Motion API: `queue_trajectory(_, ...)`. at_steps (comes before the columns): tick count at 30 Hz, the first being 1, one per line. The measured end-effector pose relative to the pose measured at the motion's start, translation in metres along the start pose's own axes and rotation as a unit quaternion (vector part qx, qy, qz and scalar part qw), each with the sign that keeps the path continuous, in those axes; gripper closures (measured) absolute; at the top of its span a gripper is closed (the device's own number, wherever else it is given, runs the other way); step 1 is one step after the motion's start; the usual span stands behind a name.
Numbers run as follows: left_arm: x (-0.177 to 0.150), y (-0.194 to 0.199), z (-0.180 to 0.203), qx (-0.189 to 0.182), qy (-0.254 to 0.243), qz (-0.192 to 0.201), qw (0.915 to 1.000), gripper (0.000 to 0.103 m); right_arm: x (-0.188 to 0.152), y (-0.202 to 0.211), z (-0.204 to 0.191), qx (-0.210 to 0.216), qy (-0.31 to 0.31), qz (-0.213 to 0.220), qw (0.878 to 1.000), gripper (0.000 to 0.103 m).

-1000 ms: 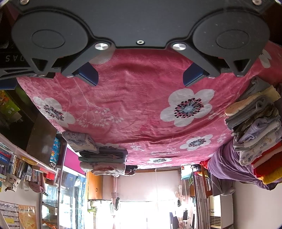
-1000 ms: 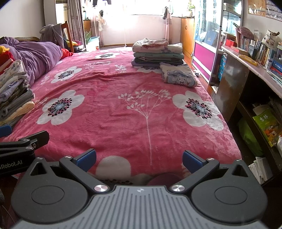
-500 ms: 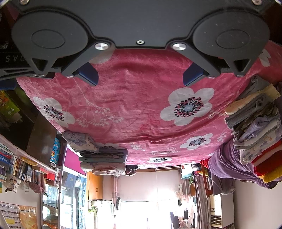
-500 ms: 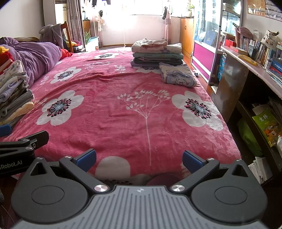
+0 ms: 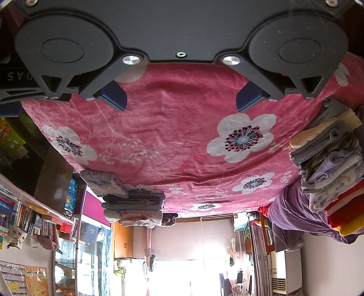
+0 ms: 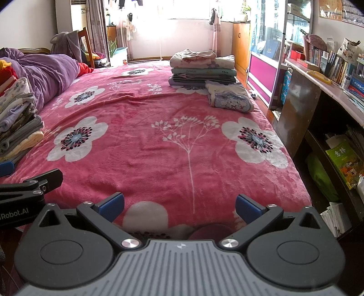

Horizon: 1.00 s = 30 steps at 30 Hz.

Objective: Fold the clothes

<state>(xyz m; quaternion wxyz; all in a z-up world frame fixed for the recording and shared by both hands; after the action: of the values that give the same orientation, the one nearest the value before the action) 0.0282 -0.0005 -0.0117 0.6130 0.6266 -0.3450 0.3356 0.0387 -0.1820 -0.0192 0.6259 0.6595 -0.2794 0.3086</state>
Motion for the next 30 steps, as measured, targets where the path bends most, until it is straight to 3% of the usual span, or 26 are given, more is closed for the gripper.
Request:
queue_trajectory(18,0.0,-0.008,-0.017,-0.014,0.017,-0.006,0.9997,0.001,0.001,-0.013,-0.009,0.008,0.006,-0.001,1.0,0.0)
queue_trajectory(25,-0.001,-0.026,-0.047,-0.046,0.07,0.001,0.9964,0.001,0.021,-0.034,-0.004,0.117,-0.042,0.024,0.992,0.0)
queue_trajectory(30,0.006,-0.034,-0.106,-0.04,0.129,0.073,0.9881,0.001,0.036,-0.049,0.001,0.196,-0.076,0.042,0.977,0.0)
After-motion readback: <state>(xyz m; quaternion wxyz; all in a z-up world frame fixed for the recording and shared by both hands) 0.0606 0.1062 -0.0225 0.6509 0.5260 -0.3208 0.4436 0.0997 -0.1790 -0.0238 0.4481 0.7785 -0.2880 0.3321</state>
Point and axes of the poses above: each gripper's, at about its wrist camera, not at the fingertips, and y roughly against the way its jaws point, z to its right, x to its top, the point moved 3 cm from there along -y, roughly the way its jaws point, and after that the axes turned 2 degrees about z, right-handed, at the moved point
